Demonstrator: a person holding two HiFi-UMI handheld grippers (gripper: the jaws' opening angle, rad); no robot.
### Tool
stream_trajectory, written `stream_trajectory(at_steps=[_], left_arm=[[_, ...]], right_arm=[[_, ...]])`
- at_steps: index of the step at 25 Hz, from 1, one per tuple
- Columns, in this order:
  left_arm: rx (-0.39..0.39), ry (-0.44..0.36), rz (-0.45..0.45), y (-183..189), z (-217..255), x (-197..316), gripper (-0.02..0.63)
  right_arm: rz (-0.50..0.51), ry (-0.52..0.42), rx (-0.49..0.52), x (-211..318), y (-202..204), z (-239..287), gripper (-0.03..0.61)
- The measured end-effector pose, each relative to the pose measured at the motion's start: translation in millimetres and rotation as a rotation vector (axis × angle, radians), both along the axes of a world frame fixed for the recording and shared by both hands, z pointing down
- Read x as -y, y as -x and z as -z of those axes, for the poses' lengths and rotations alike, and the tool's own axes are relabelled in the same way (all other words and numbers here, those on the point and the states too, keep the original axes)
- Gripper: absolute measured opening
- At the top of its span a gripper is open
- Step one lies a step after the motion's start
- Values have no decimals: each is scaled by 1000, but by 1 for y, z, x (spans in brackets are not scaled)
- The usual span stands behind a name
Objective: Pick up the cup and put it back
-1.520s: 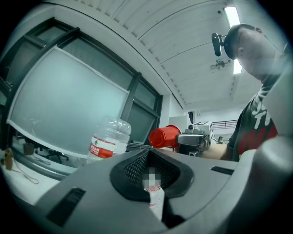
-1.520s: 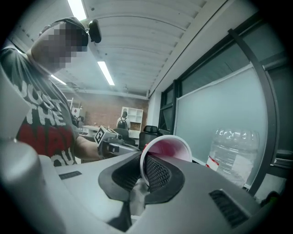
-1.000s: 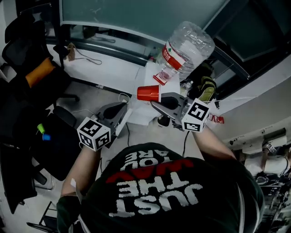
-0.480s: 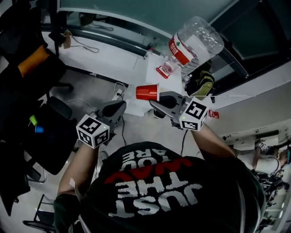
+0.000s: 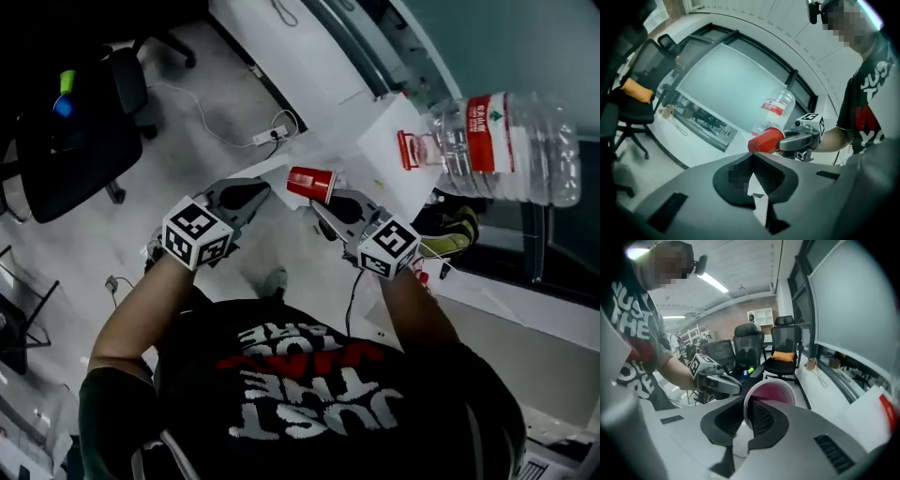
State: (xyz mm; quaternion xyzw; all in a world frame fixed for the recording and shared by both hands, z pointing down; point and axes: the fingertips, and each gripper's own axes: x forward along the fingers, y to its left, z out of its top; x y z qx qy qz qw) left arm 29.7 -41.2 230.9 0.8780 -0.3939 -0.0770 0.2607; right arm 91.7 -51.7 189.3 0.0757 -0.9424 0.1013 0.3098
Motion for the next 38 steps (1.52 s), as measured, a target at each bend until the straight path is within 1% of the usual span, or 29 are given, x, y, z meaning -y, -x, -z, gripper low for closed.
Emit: stream_trajectory(at_steps=[2,3,5,9,12,16,20,23,27,30,34,38], left_arm=[[8,75,53,-12,-52,-6,9],[22,101,63,-18,-77,-6,9],[49,135,62,-32,-125,-4,9],[88,218,34,-59,-227,-10,9],[102,253,9,-73,-297,-8,9],[132,277,-29,-86,-385,-9,8],[139,315,-66,-106,-458,-10,8],[141,328,-90,-114,-497,-10,9],[165,332,-124,-117,-536,-8,9],[183,336,-143,-118,-558,-8,9],[183,337,-154,-121,-577,-5,8],[184,336,-162,-127,-587,2,9]], right_arm=[[29,50,5,-1,-14,-56,43],[40,63,4,2,-20,-84,43],[52,70,-11,7,-33,-143,43],[30,103,-62,1,-60,-263,43],[12,100,-91,2,-72,-337,43],[18,73,-150,3,-77,-431,43],[16,37,-225,14,-92,-518,43],[-11,21,-284,31,-105,-580,43],[-42,-19,-389,60,-131,-654,43],[-101,-29,-461,85,-152,-698,43],[-164,-59,-550,117,-178,-737,43],[-223,-76,-604,147,-196,-755,43]])
